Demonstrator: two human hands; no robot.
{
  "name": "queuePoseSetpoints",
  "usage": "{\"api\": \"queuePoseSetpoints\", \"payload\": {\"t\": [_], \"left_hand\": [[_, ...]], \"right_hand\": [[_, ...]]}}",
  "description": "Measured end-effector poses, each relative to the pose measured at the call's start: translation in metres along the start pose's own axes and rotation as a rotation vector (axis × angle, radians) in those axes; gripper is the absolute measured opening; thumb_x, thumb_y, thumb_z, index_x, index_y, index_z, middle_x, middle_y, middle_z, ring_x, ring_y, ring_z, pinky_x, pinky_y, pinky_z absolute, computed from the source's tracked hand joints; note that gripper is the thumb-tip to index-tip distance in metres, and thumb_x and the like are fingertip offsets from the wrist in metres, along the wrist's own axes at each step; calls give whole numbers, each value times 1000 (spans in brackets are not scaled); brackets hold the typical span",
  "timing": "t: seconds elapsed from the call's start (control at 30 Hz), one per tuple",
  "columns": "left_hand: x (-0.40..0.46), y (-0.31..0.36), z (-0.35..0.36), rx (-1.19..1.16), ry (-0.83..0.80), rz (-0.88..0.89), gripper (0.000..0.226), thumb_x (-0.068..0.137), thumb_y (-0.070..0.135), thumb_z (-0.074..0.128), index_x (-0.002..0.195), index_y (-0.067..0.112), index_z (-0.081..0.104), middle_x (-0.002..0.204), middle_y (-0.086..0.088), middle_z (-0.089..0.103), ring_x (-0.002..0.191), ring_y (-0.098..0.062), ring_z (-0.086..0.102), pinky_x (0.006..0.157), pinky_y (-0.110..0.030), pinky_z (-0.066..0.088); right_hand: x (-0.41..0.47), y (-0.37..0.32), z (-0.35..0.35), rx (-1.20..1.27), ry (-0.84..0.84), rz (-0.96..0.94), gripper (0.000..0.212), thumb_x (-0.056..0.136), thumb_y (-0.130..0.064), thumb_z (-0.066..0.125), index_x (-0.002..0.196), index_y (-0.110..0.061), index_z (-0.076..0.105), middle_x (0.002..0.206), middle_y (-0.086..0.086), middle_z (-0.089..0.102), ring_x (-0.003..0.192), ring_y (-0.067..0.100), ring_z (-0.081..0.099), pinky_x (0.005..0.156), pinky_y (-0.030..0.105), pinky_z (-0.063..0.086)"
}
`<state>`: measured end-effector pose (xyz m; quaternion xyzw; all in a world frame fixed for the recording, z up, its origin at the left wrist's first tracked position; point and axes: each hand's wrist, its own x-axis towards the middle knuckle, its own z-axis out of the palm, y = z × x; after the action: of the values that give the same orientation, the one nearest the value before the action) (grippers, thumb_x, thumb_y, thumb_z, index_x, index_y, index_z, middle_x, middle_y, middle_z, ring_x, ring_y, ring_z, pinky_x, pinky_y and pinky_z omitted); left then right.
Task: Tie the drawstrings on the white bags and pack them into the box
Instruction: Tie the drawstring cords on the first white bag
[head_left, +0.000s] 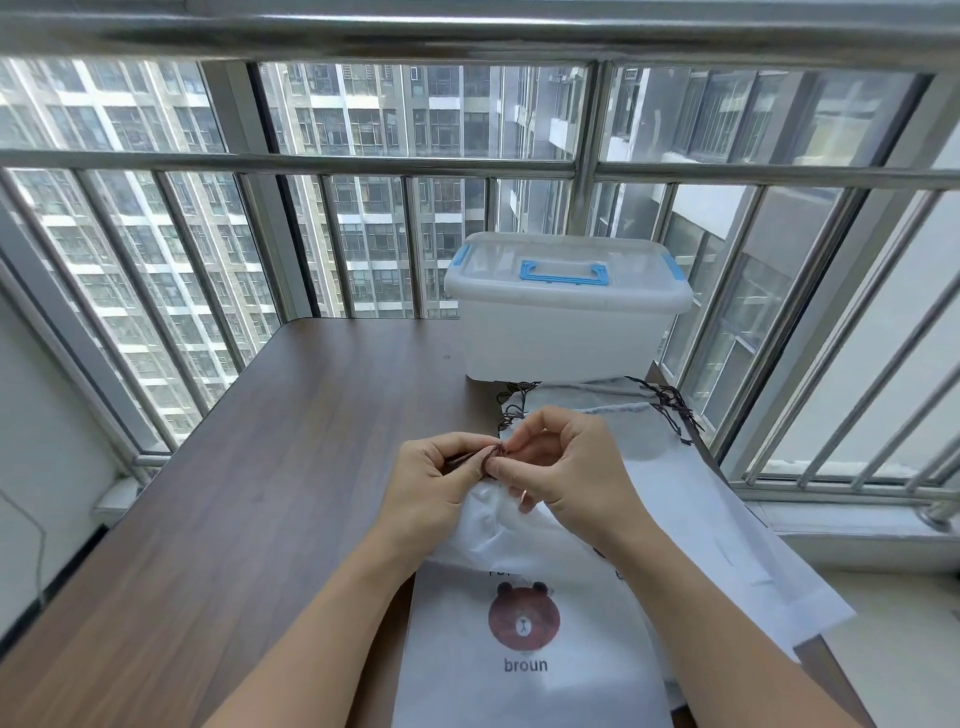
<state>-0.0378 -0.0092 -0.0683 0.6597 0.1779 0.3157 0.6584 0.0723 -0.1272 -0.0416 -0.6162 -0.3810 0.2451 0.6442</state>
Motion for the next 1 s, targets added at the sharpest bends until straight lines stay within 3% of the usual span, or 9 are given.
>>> {"api": "queuePoseSetpoints", "payload": {"t": [0.1,0.23,0.37,0.6,0.77,0.9,1.0], "left_hand": [[0,2,0,-2,-13,20,14,91,-3,64,93,4,76,87,-10,77,82,-14,72,74,-21,54],[0,1,-1,-38,-31,5,12,90,-3,64,93,0,75,87,-12,77,81,-15,71,74,-20,54],[-1,2,-1,-39,-50,17,11,86,-1,65,89,2,75,81,-8,77,75,-12,71,71,-18,54],[0,6,-4,26,-106,64,11,85,-3,67,86,2,76,80,-8,77,75,-13,71,72,-20,56],[-3,5,-4,64,-150,80,11,81,2,71,91,-1,76,85,-16,77,77,-16,73,73,-21,56],[-3,5,-2,112,-165,101,17,85,-8,69,87,6,77,77,-6,77,71,-11,72,68,-19,55],[-3,7,-1,157,-160,134,14,84,-9,69,89,3,77,74,-4,76,66,-6,69,64,-15,51]], "right_hand": [[2,3,-3,-45,36,2,27,73,-4,88,85,0,65,63,8,62,47,19,55,43,27,43],[4,10,-6,-134,-37,26,14,76,-20,88,77,-12,77,66,7,66,56,15,46,51,26,34],[6,11,-11,-113,-95,54,20,78,-10,85,65,-13,71,59,-1,62,52,8,48,52,20,36],[8,7,-22,-162,-232,20,20,82,-10,82,79,3,68,76,16,68,74,20,58,74,37,45],[10,13,-25,-213,-233,19,28,69,-32,83,72,-8,69,70,26,64,65,21,53,63,38,39],[11,12,-32,-284,-294,6,20,82,-13,81,74,-3,66,53,2,56,49,14,49,51,26,37],[11,13,-33,-321,-298,-26,19,84,-11,78,72,-10,64,53,-1,54,47,13,45,49,24,35]]}}
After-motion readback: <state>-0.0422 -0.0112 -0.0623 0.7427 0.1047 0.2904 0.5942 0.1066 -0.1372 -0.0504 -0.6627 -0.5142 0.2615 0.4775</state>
